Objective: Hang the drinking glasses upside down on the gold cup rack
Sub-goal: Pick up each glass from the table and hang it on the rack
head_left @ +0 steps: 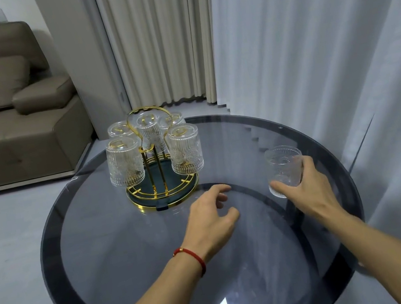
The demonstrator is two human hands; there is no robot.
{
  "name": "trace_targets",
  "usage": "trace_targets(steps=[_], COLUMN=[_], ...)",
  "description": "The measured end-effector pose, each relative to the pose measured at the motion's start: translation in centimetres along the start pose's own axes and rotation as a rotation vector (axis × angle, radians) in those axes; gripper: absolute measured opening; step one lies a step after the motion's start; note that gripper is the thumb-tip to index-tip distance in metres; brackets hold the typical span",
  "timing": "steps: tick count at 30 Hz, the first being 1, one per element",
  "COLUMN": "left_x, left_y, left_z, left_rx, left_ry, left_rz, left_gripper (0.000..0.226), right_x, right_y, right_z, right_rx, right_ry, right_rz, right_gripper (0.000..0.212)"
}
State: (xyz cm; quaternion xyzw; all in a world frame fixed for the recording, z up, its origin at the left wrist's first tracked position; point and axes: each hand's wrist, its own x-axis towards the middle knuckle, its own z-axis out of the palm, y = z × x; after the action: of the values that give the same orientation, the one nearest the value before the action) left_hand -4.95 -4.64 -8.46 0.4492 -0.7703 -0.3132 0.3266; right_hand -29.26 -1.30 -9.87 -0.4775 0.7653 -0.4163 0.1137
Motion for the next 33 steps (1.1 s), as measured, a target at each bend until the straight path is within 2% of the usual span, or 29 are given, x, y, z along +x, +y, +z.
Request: trace_targets(steps=[2, 6, 8, 10, 12, 14, 17, 19, 20, 22, 23, 24, 26, 29, 33], left_x=[0.2, 0.1, 0.0, 0.3, 0.4, 0.3, 0.3, 0.8, 1.0, 1.4, 1.4, 1.5, 1.5, 1.3, 1.3], left_y=[0.4, 1.3, 1.4, 1.1, 0.3, -0.4, -1.0, -1.5, -2.1, -3.5, -4.5, -5.3, -6.6, -7.7, -8.0], left_z=[-0.2, -1.1, -1.7, -2.7, -3.8, -4.7, -5.6, -6.2, -6.6, -7.2, -7.4, -7.4, -6.8, -5.6, -5.6], left_rx=[-0.175, -0.766, -0.864, -0.946, -1.046, -1.121, -1.151, -1.089, -0.960, -0.464, -0.192, 0.014, 0.222, 0.325, 0.414], left_ry=[-0.017, -0.162, -0.124, -0.046, -0.030, -0.058, -0.073, 0.048, 0.152, 0.350, 0.399, 0.377, 0.231, 0.095, 0.052], left_rz=[-0.069, -0.277, -0.292, -0.326, -0.345, -0.323, -0.285, -0.347, -0.381, -0.327, -0.258, -0.201, -0.152, -0.152, -0.170], left_gripper=[0.046, 0.077, 0.070, 0.058, 0.055, 0.050, 0.042, 0.039, 0.042, 0.039, 0.032, 0.026, 0.040, 0.064, 0.072], right_x=[-0.3, -1.9, -2.6, -3.0, -3.2, -3.5, -3.8, -3.9, -3.9, -3.7, -3.5, -3.4, -2.9, -1.6, 0.5], right_y=[-1.0, -4.3, -5.7, -6.7, -7.7, -8.6, -9.8, -11.1, -12.1, -14.5, -15.9, -17.4, -20.4, -24.3, -27.3], right_z=[-0.3, 0.2, 1.1, 1.5, 1.5, 1.8, 2.5, 2.6, 2.6, 2.1, 2.0, 1.9, 2.2, 3.3, 5.5], right_rx=[-0.012, -0.011, -0.006, 0.054, 0.231, 0.399, 0.440, 0.354, 0.301, 0.233, 0.214, 0.200, 0.193, 0.119, -0.065], right_ry=[-0.037, -0.233, -0.297, -0.335, -0.389, -0.473, -0.459, -0.367, -0.306, -0.191, -0.153, -0.128, -0.092, -0.066, -0.083], right_rz=[-0.161, -0.456, -0.549, -0.530, -0.383, -0.238, -0.199, -0.252, -0.288, -0.368, -0.413, -0.455, -0.521, -0.592, -0.652], right_gripper=[0.076, 0.083, 0.086, 0.089, 0.083, 0.067, 0.043, 0.047, 0.052, 0.061, 0.063, 0.064, 0.065, 0.068, 0.070])
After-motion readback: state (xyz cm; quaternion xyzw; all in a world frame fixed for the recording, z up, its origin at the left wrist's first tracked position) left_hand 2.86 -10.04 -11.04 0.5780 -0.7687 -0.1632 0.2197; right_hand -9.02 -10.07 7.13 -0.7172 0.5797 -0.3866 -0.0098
